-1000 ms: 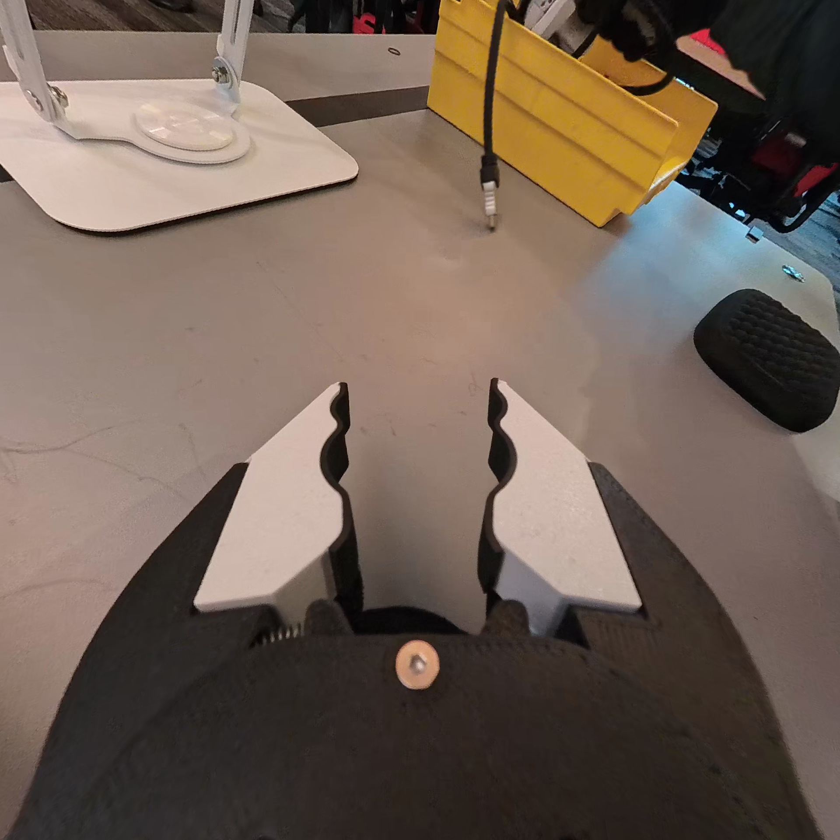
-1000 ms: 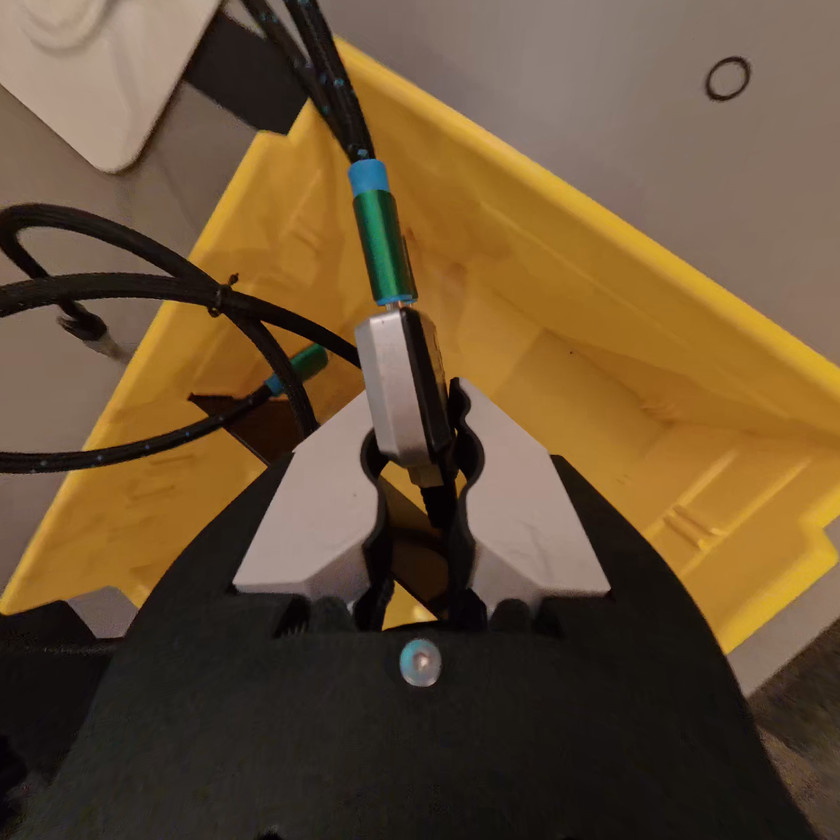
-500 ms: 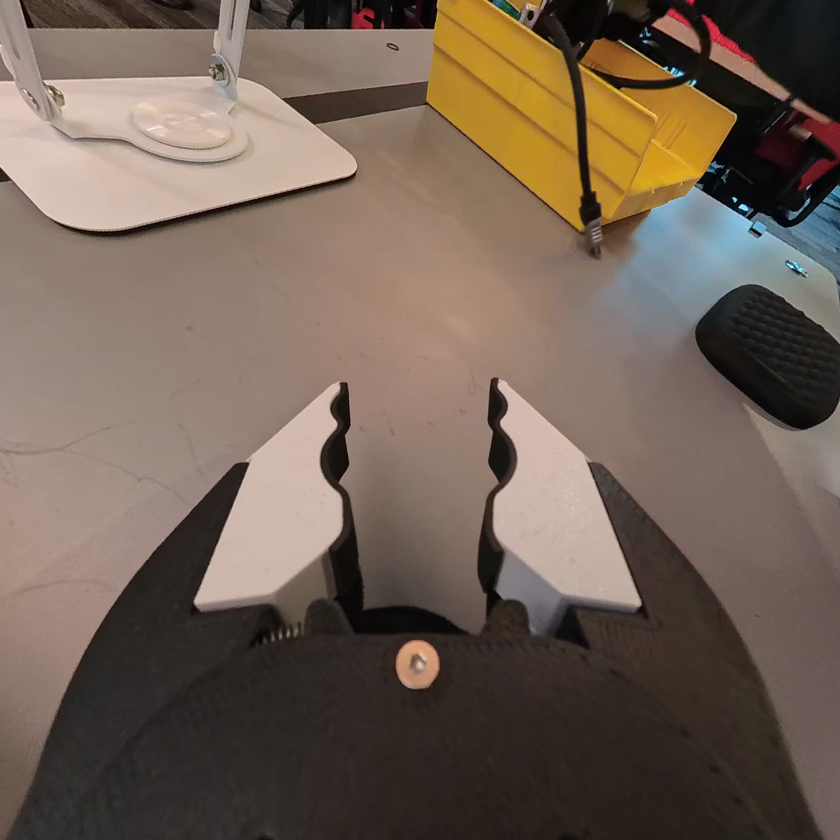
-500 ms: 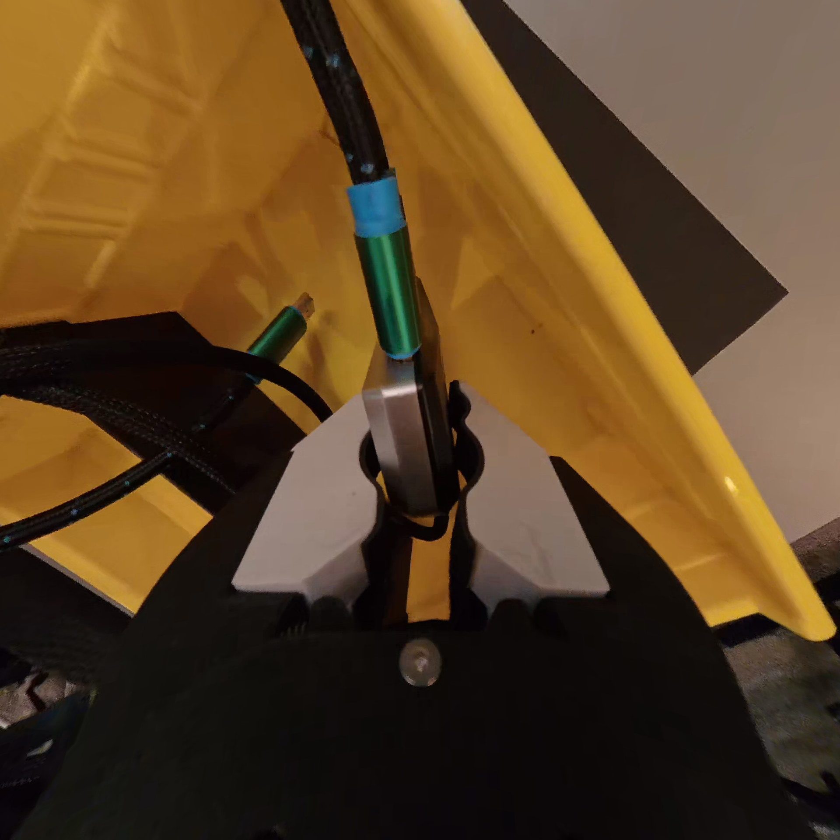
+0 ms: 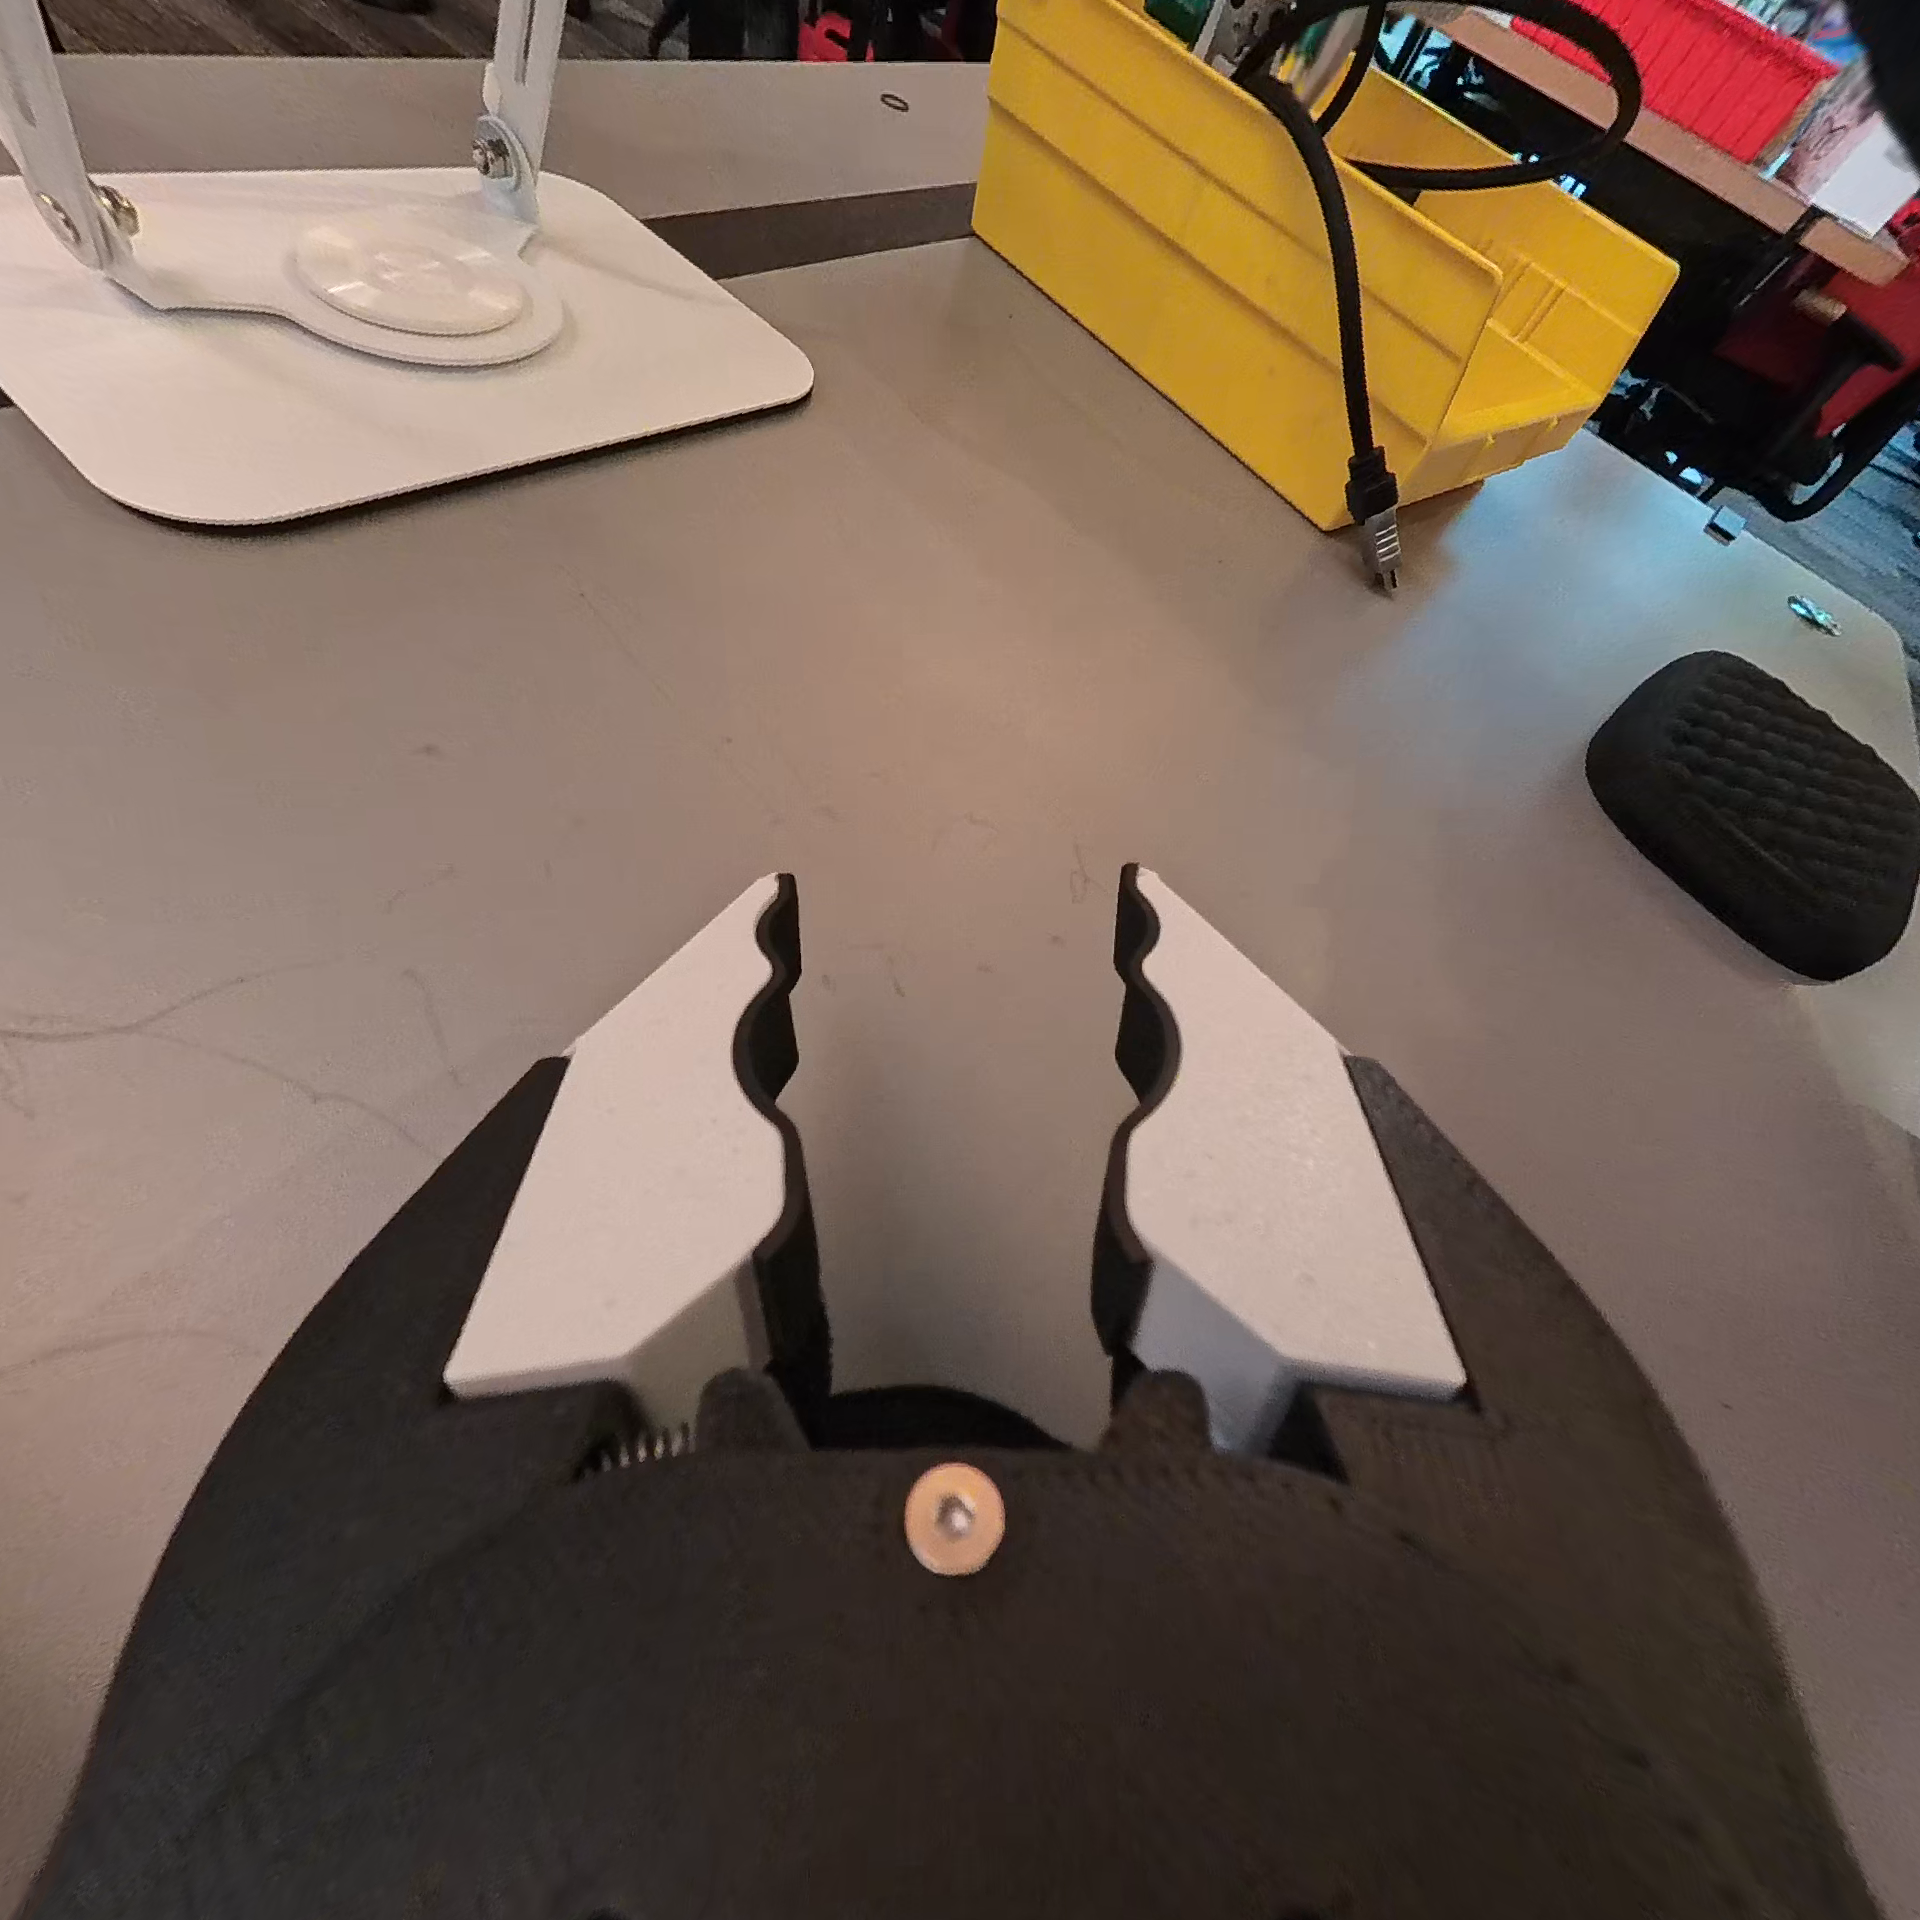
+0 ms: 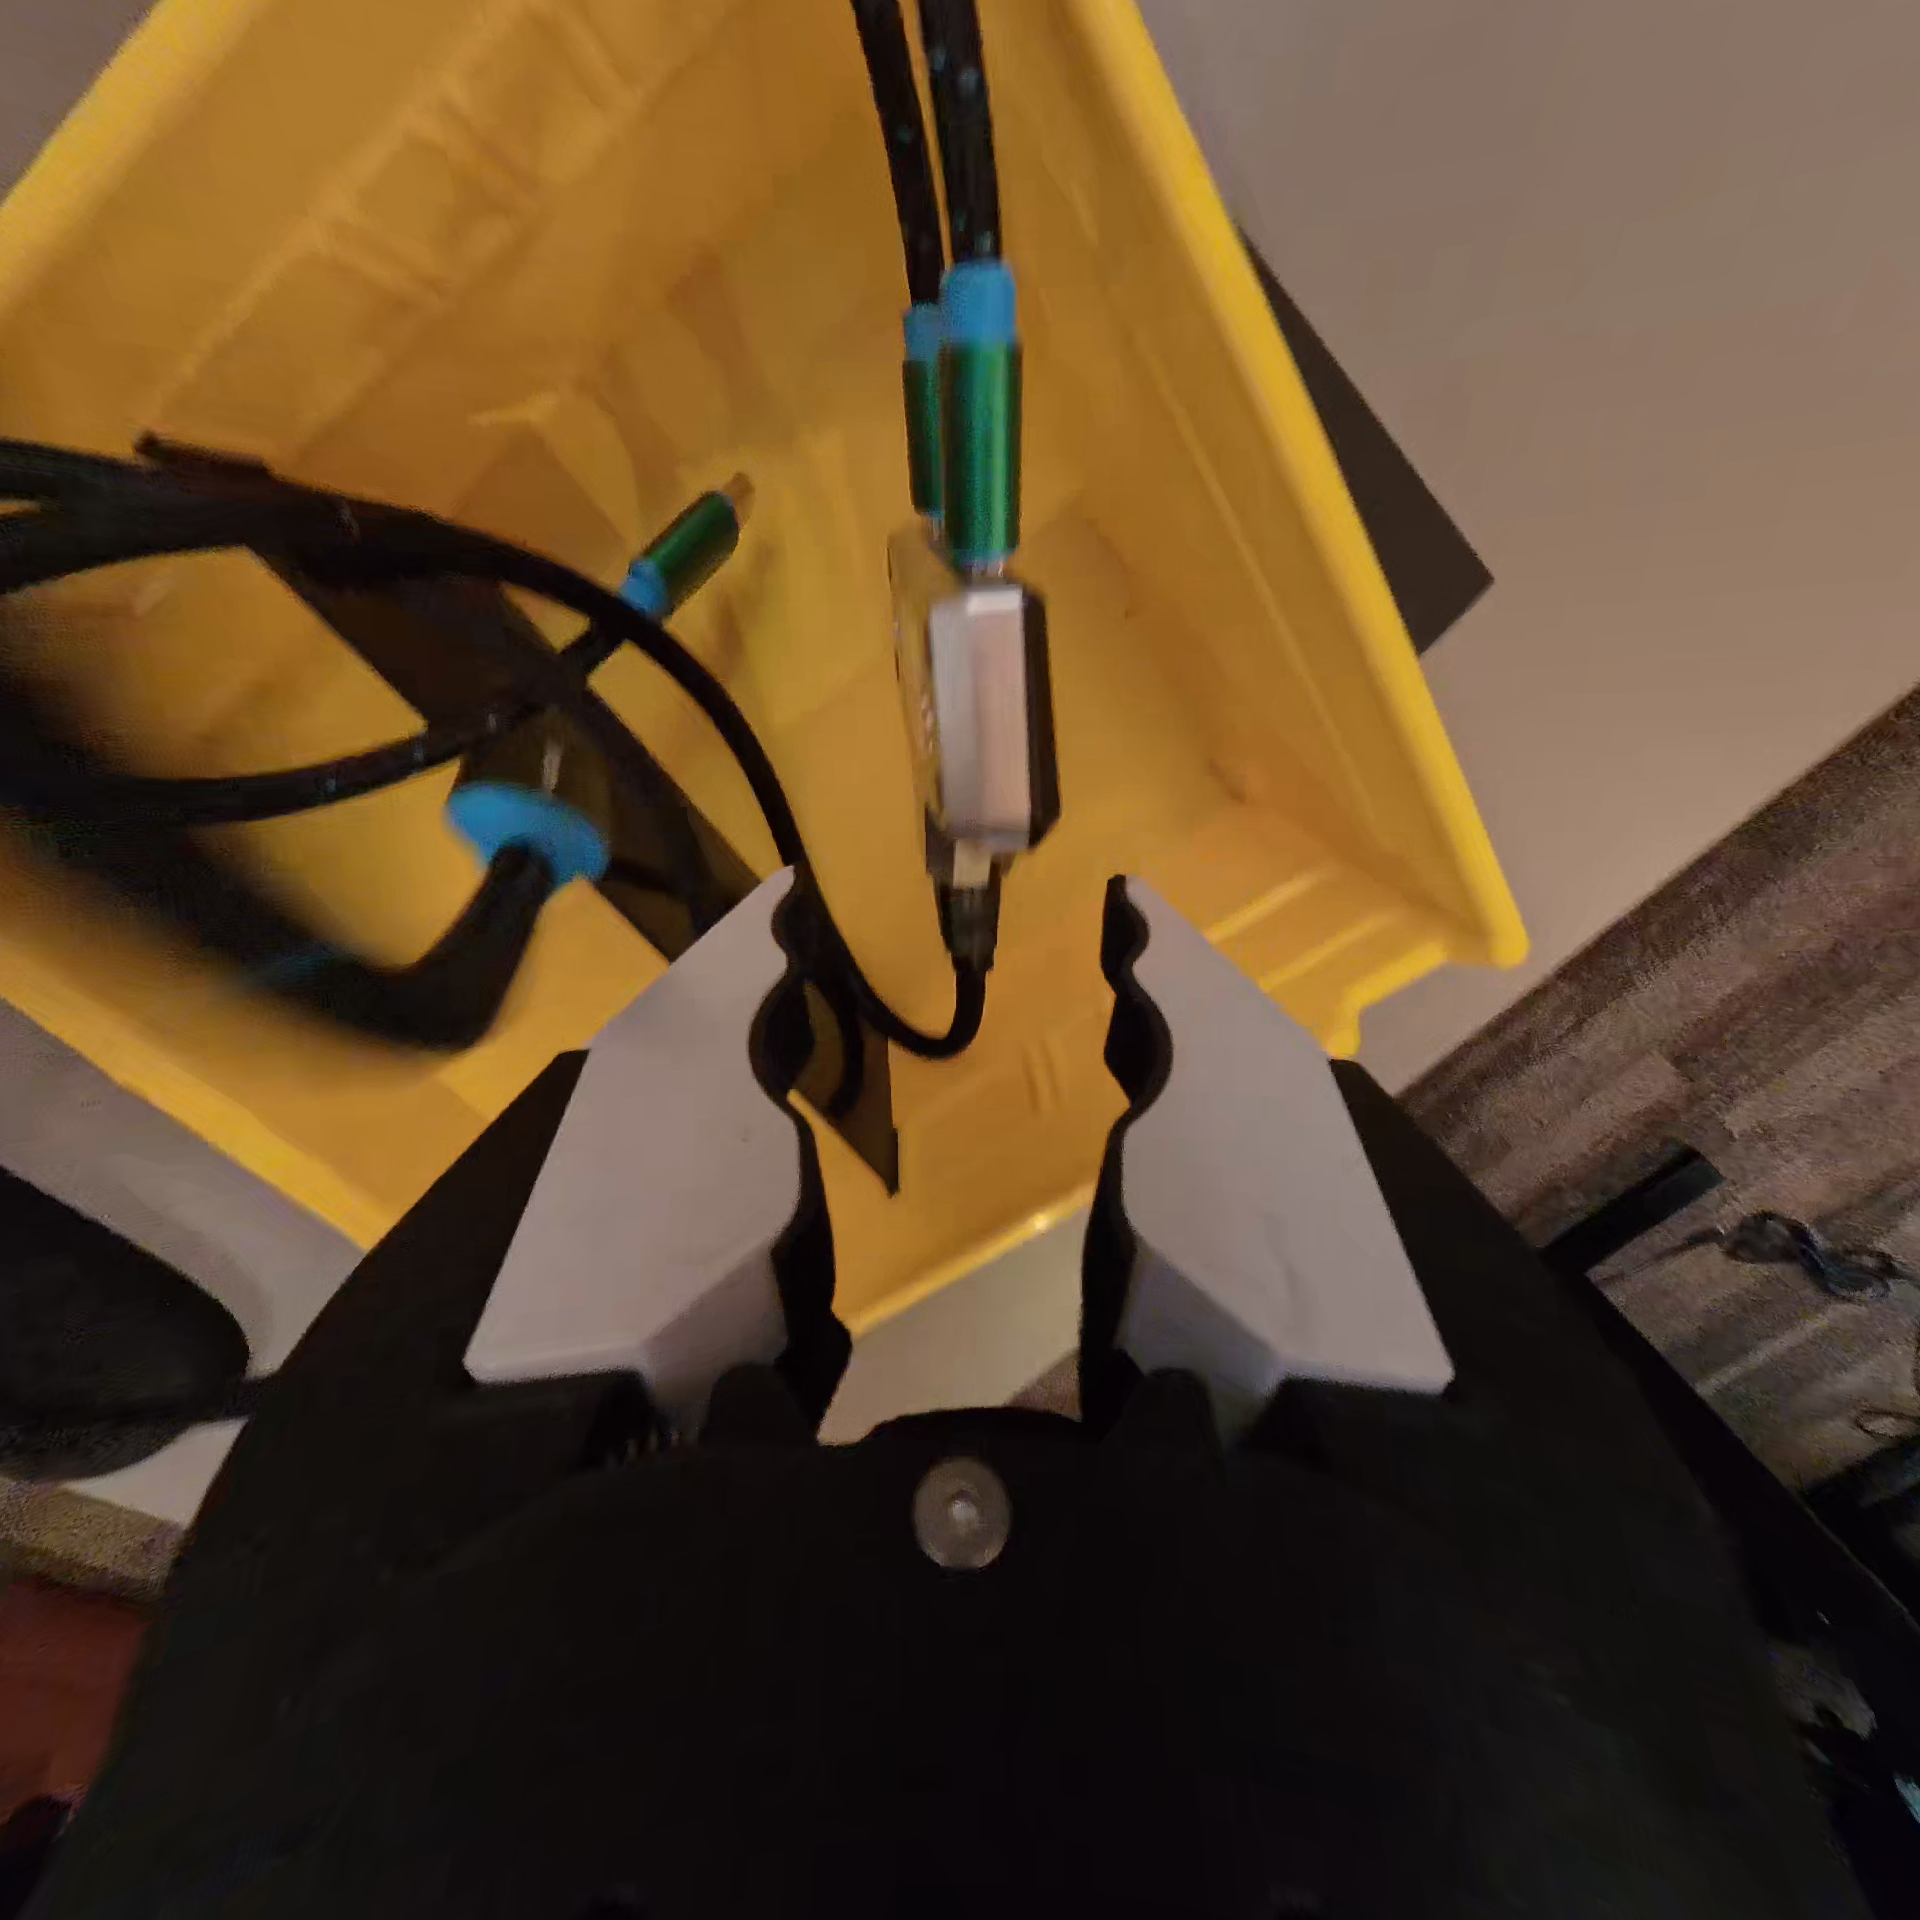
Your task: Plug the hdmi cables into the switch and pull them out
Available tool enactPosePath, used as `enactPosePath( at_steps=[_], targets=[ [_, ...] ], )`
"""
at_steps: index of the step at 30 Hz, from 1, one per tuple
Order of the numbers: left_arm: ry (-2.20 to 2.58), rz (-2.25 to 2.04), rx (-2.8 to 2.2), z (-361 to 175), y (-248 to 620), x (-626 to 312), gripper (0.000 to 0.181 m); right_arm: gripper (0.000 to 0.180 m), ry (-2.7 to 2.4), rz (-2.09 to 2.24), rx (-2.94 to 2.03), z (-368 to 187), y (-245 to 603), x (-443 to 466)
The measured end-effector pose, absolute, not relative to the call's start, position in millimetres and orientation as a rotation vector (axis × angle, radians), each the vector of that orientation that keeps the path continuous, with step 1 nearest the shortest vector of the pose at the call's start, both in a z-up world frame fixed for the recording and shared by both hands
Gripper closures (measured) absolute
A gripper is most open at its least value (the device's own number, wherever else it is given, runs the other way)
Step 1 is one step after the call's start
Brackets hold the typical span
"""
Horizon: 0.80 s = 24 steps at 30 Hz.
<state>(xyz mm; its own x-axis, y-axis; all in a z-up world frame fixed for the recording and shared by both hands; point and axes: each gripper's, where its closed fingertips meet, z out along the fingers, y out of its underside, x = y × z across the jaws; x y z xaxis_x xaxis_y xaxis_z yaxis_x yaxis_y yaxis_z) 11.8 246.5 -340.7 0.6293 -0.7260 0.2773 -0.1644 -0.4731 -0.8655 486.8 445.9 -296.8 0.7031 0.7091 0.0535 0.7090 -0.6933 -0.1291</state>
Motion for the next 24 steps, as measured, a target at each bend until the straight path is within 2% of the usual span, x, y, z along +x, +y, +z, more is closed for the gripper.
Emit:
enactPosePath(
  at_steps=[7, 13, 15, 18, 24],
  targets=[
    [0.700, -0.816, -1.979, -340, 246, 12, 0.121, 0.127, -1.097, -0.307, -2.564, -237, 416, 499],
    [0.703, -0.814, -1.981, -341, 246, 12, 0.121, 0.144, -1.338, -0.425, -2.026, -173, 369, 401],
    [0.705, -0.809, -1.980, -341, 246, 12, 0.121, 0.146, -1.539, -0.396, -1.878, -178, 345, 354],
    [0.708, -0.804, -1.979, -341, 246, 12, 0.121, 0.145, -1.872, -0.384, -1.788, -218, 320, 306],
    [0.710, -0.804, -1.975, -341, 246, 12, 0.121, 0.139, -2.274, -0.557, -1.857, -288, 338, 308]
  ],
)
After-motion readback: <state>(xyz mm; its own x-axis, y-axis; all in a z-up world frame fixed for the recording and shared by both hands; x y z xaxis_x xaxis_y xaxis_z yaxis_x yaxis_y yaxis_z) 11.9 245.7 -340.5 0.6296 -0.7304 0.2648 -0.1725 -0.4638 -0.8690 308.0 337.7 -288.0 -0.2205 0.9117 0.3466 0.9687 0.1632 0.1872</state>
